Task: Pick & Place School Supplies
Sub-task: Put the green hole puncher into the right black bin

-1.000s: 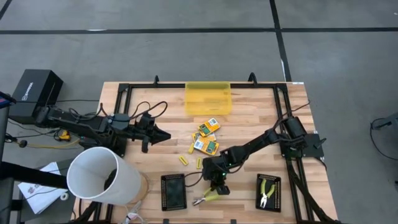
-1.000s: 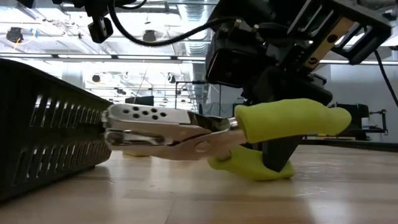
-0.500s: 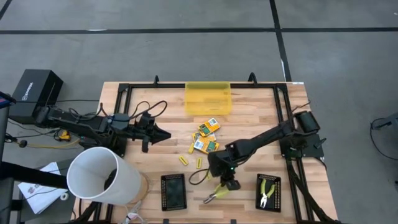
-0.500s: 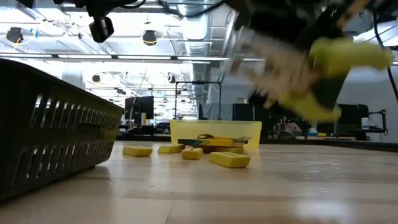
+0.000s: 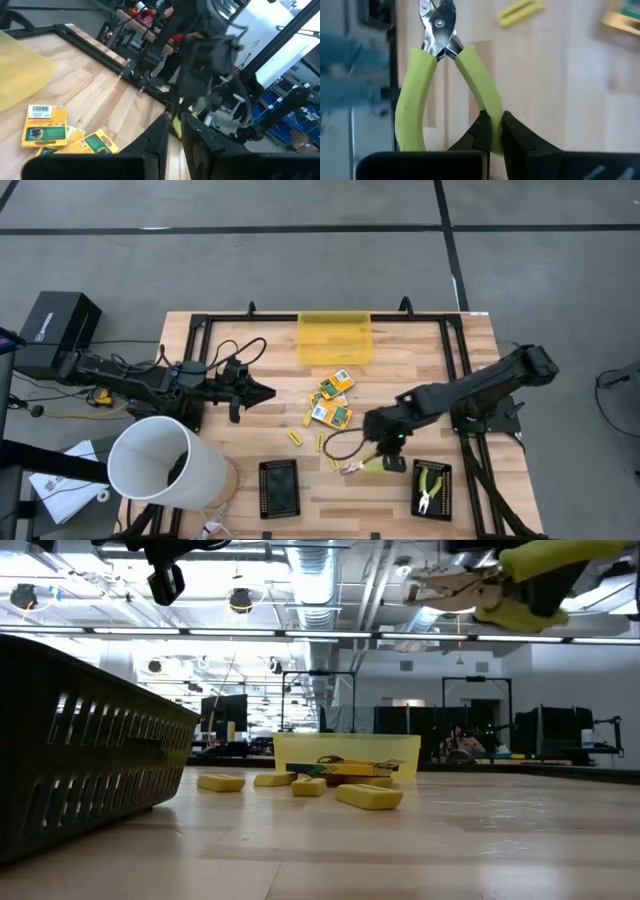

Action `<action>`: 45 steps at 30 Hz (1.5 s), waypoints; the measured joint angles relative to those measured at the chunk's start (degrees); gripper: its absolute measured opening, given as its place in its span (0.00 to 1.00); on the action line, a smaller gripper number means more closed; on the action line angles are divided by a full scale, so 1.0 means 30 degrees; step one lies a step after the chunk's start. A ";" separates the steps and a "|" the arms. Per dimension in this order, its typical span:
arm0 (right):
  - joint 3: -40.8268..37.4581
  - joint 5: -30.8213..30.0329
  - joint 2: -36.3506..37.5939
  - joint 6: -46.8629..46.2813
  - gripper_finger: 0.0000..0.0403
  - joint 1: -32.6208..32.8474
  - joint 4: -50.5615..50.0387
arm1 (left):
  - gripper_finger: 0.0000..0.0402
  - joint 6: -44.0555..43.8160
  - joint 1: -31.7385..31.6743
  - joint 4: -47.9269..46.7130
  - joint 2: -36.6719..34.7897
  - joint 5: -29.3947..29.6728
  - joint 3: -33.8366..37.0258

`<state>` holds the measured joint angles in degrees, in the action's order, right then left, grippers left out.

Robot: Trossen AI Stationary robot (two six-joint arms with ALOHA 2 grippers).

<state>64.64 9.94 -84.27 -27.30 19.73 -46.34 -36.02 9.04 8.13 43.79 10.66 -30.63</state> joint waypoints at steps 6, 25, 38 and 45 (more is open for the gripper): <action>0.0009 -0.5488 0.2979 -0.8068 0.03 0.2837 -0.2670 | 0.12 0.0269 0.0000 0.0716 0.0615 0.0012 0.0000; 0.0031 -0.9876 0.1163 -2.9908 0.03 1.3043 -0.7147 | 0.12 -0.0174 -0.0146 0.7080 0.6360 0.1500 0.0000; 0.4422 -1.5348 -0.0787 -2.9060 0.03 1.1908 -0.8936 | 0.12 -0.0223 -0.0826 0.7706 0.6509 0.0417 0.0000; 0.6740 -1.6273 -0.0765 -2.9701 0.03 1.0542 -1.2431 | 0.12 -0.0012 -0.0940 0.7960 0.6280 -0.0352 -0.0015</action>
<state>84.86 -38.88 -86.56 -116.40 51.36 -83.63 -36.05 6.22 32.01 62.63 9.61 -30.68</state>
